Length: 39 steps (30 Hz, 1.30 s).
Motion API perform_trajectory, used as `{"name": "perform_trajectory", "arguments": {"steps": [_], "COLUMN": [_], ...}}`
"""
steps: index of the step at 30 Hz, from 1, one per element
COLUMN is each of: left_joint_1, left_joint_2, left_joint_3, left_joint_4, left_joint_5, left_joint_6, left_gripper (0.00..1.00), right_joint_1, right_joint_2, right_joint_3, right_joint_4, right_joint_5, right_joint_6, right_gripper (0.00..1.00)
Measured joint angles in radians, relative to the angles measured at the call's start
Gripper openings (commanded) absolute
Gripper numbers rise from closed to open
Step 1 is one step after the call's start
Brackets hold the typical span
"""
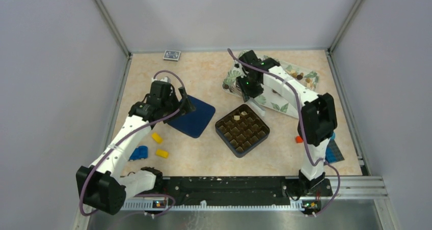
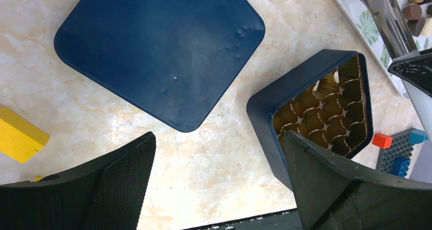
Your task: Pack the chocolate
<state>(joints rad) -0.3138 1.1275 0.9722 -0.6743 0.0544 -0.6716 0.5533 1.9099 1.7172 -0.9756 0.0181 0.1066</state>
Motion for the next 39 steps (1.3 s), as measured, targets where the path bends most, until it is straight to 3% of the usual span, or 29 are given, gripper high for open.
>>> {"name": "perform_trajectory", "arguments": {"steps": [16,27,39], "left_joint_1": [0.005,0.006,0.006], "left_joint_2": [0.002,0.007,0.008], "left_joint_3": [0.000,-0.002,-0.002], "left_joint_4": [-0.002,-0.002,-0.002], "left_joint_5": [-0.014,-0.015,-0.015], "left_joint_6": [0.020,0.021,0.021], "left_gripper": [0.99,0.99,0.99], "right_joint_1": [0.001,0.013,0.014], "right_joint_2": [0.087,0.146,0.146], "right_joint_3": [0.084,0.125,0.128], "right_joint_4": [-0.021,-0.050,-0.063], "right_joint_5": [0.011,0.074,0.117], "right_joint_6": [-0.019,-0.037,-0.036], "right_gripper": [0.43,0.33,0.40]}}
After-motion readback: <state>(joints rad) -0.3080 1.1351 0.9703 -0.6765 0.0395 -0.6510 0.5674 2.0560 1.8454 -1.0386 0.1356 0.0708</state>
